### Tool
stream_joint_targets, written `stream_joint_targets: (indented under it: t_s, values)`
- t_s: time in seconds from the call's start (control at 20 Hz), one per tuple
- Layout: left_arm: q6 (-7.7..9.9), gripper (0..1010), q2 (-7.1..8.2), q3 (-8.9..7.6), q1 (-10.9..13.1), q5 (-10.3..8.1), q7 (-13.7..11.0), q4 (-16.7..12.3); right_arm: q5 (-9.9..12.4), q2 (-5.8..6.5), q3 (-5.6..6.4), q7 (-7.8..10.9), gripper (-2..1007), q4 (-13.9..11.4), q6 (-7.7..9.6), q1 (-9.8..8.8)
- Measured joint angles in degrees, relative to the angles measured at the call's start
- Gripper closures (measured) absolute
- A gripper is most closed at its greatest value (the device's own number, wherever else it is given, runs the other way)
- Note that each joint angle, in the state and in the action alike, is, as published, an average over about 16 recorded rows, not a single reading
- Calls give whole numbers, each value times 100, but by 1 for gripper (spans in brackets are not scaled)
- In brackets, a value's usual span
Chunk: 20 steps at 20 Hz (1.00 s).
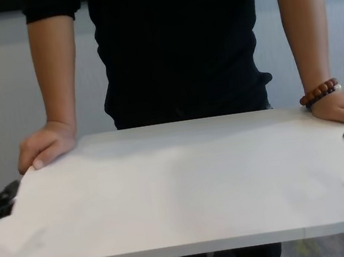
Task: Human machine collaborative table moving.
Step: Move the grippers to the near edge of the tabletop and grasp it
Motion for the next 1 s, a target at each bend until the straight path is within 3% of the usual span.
stream_joint_targets:
  t_s: [0.35,0.55,0.75,1.0]
  values:
    - [-259,10,668,-385,1170,541,492,-792,-768,231,-243,-297,5,-791,864,-505]
    - [-310,10,928,-522,1726,885,713,-1112,-1155,332,-380,-420,5,-1116,1296,-755]
    - [-252,10,1035,-527,2072,1300,861,-1274,-1411,387,-457,-504,5,-1309,1576,-971]
    - [-66,10,995,-378,2197,1872,906,-1265,-1606,414,-487,-562,5,-1413,1752,-1186]
